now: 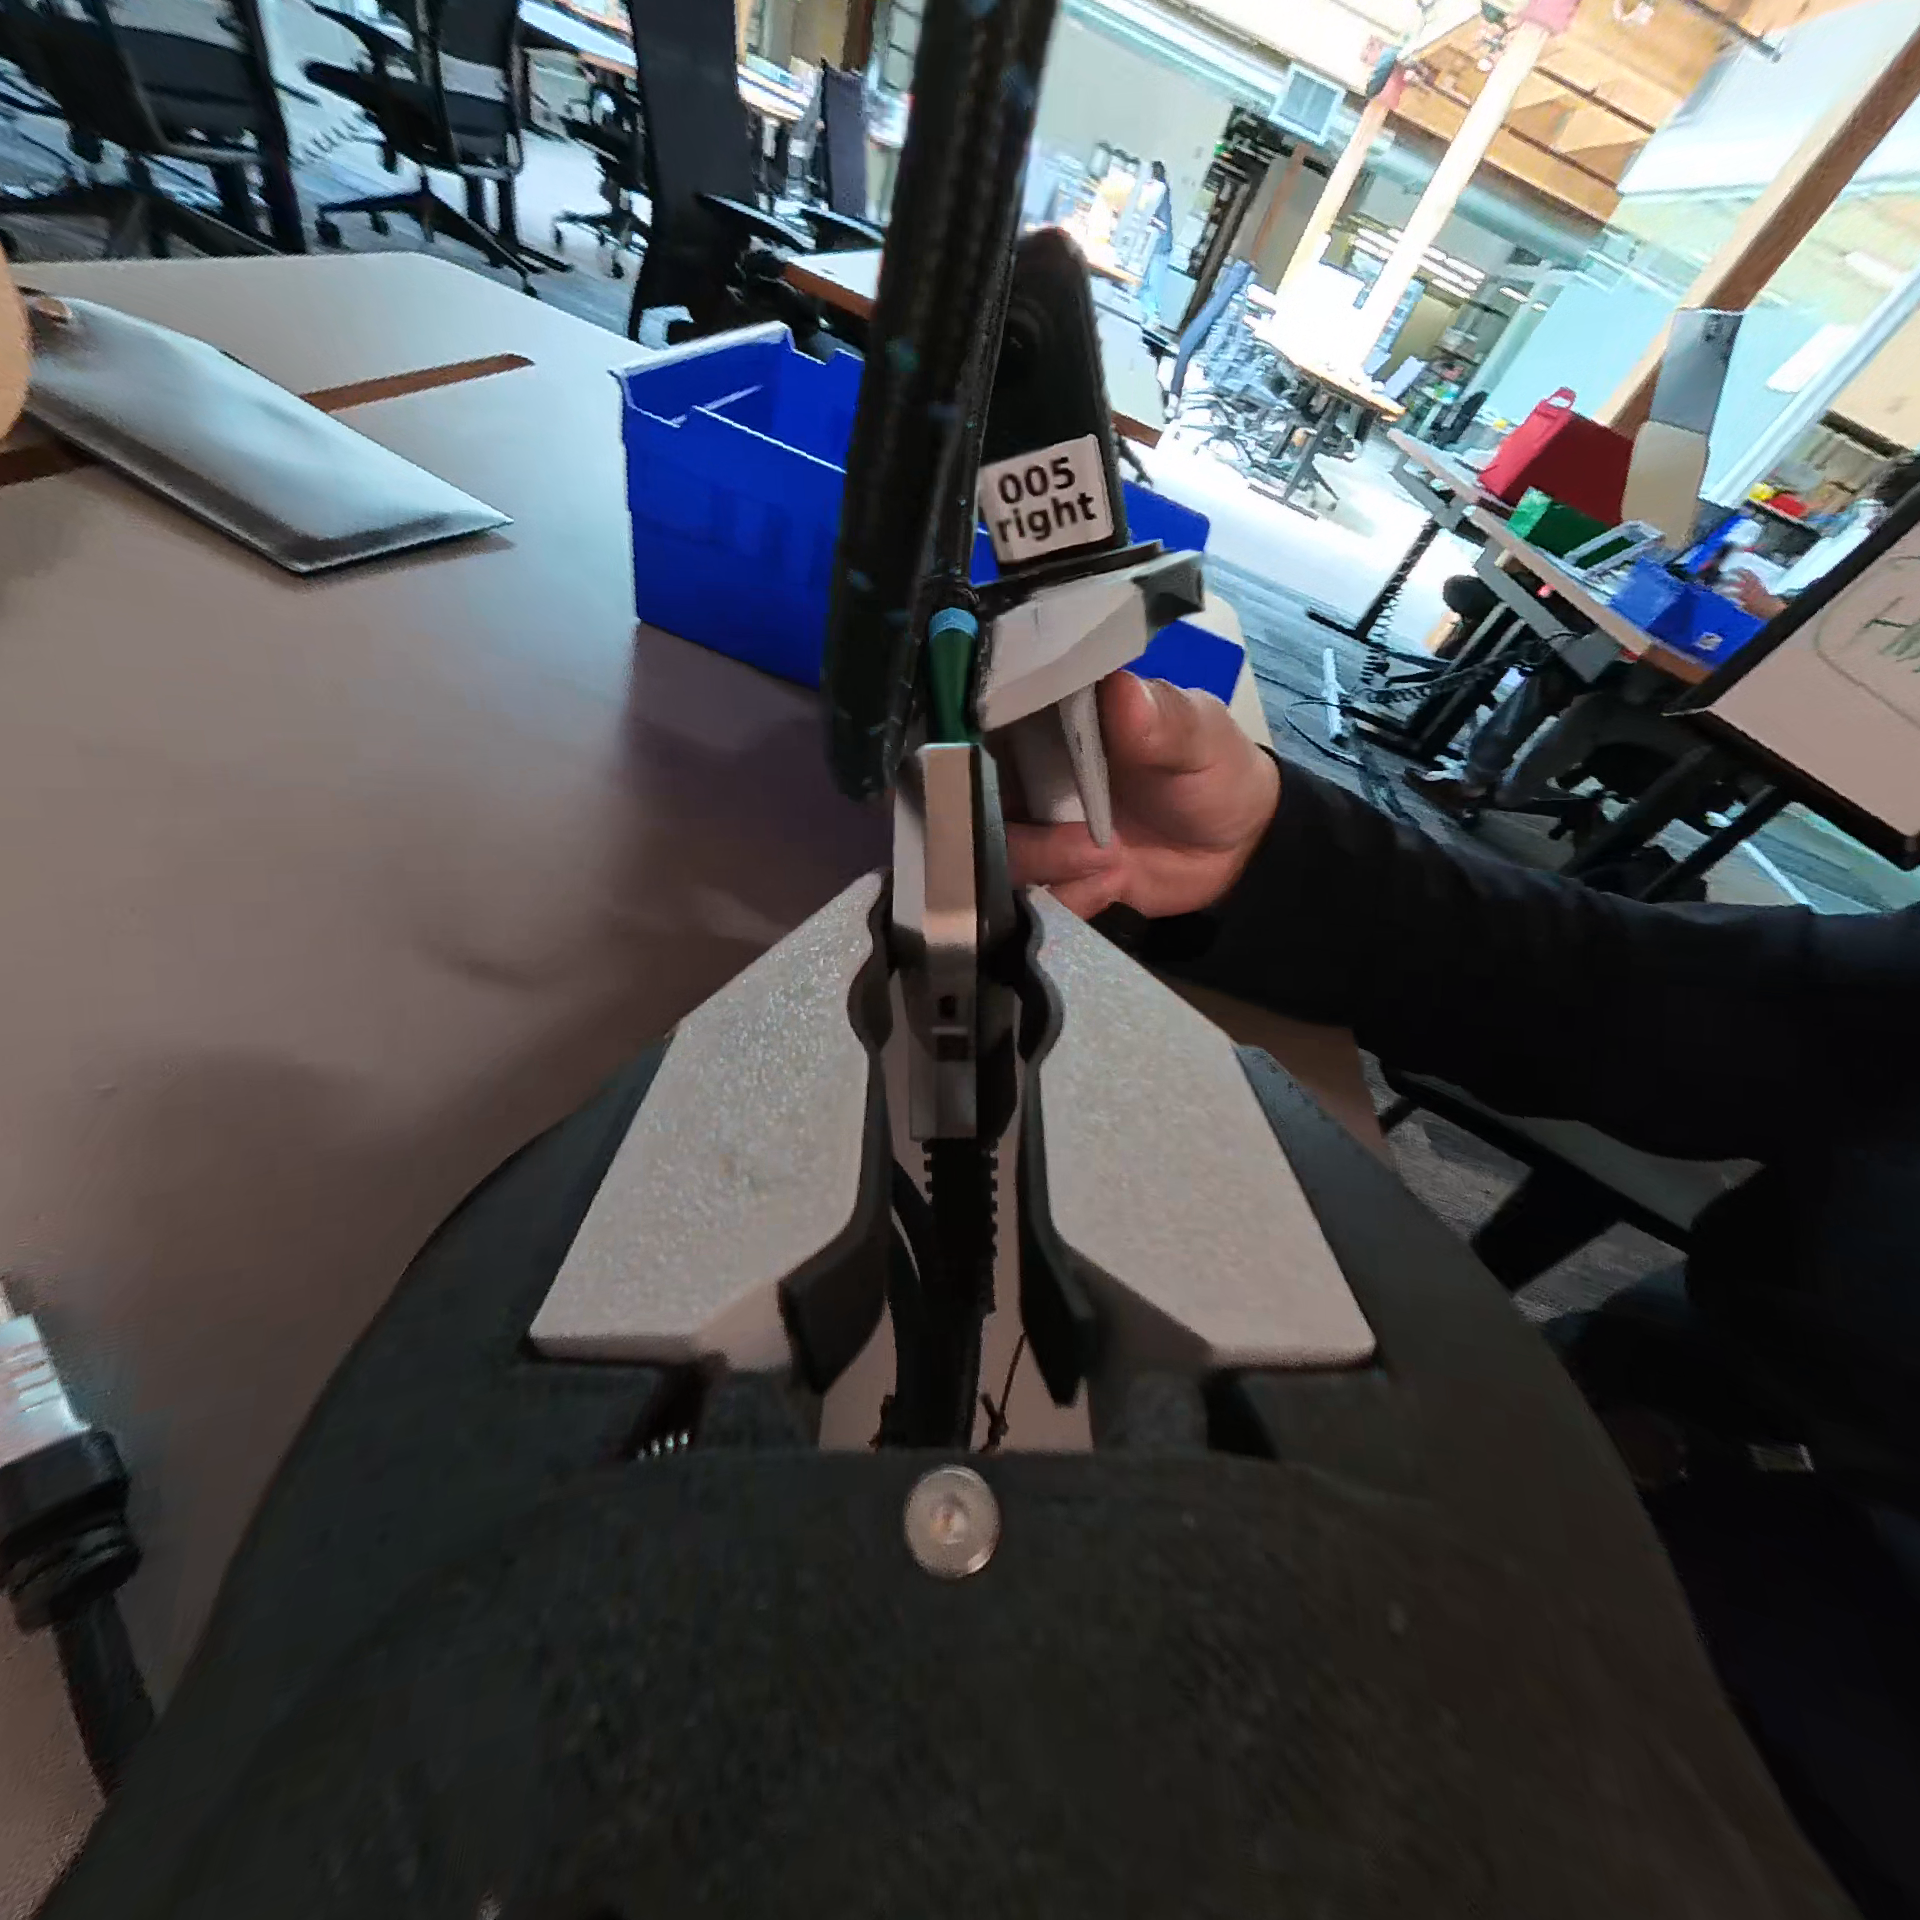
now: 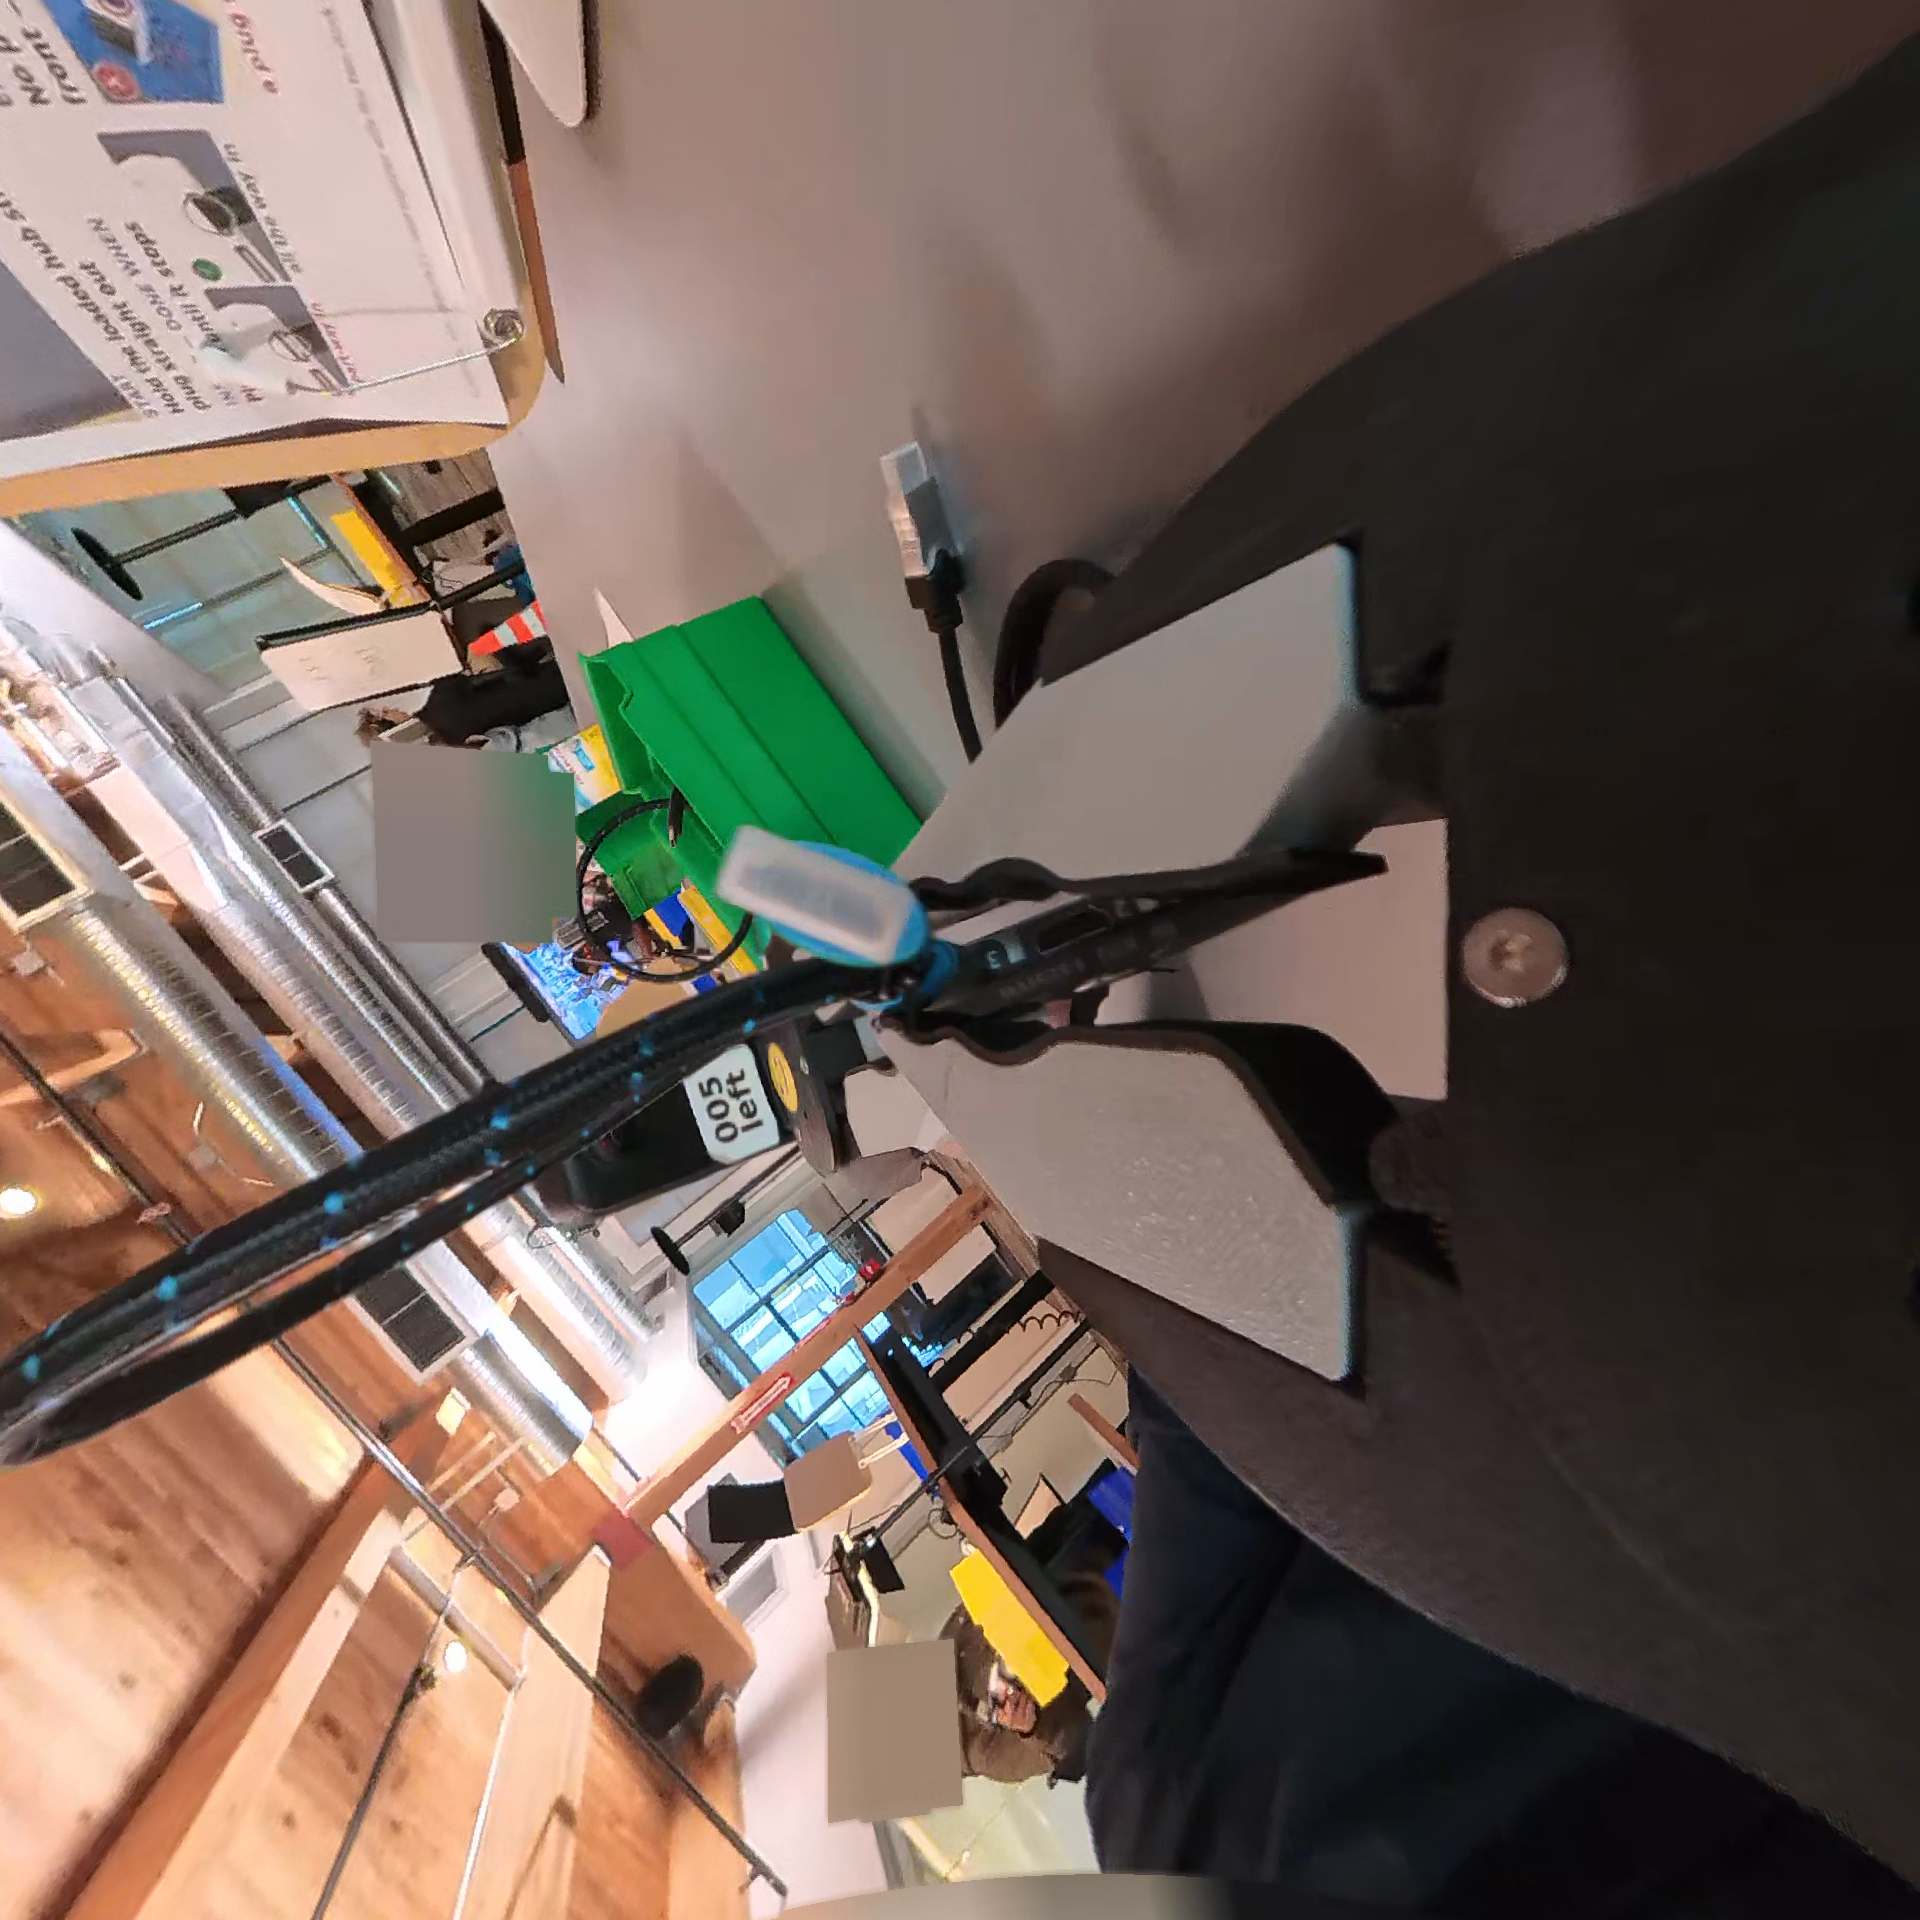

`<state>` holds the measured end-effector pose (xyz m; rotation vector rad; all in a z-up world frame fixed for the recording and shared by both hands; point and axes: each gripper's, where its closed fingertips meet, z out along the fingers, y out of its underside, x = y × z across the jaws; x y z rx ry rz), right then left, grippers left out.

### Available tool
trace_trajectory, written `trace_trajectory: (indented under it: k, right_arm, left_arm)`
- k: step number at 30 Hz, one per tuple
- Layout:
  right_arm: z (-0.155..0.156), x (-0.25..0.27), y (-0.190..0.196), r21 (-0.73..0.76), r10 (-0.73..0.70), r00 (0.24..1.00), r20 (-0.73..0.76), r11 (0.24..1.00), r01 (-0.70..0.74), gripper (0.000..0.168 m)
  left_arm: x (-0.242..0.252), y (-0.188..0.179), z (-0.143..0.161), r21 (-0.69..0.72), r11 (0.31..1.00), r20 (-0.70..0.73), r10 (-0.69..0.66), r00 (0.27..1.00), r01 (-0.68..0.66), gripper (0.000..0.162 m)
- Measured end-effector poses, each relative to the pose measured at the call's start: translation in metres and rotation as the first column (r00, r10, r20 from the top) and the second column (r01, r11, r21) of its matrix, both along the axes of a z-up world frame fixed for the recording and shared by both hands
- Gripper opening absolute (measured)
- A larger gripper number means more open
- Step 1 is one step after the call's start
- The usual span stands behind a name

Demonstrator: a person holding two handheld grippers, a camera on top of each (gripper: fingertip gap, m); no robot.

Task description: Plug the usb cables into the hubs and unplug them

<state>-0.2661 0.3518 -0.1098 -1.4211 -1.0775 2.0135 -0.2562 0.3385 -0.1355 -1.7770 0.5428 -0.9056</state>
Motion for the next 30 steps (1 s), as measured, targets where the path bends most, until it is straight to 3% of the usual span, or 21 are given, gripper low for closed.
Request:
trace_trajectory:
  k: [4, 10, 19, 30]
  right_arm:
    - [0.003, 0.006, -0.002, -0.002, 0.023, 0.999, -0.023, 1.0, -0.024, 0.009]
    - [0.001, 0.001, -0.004, 0.014, 0.005, 0.999, -0.053, 1.0, -0.004, 0.009]
    - [-0.007, -0.006, -0.009, -0.004, 0.027, 0.999, -0.043, 1.0, -0.027, 0.008]
    - [-0.021, -0.022, -0.012, -0.074, 0.059, 0.998, 0.008, 0.996, -0.059, 0.008]
  left_arm:
    - [-0.001, 0.001, 0.006, 0.021, 1.0, 0.036, 0.011, 0.999, -0.012, 0.018]
    - [0.0, 0.0, 0.004, -0.055, 0.997, 0.182, -0.037, 0.983, 0.048, 0.018]
    - [0.003, 0.0, -0.002, -0.134, 0.985, 0.273, -0.065, 0.96, 0.105, 0.018]
    - [0.004, 0.005, -0.021, -0.193, 0.979, 0.197, -0.024, 0.98, 0.063, 0.018]
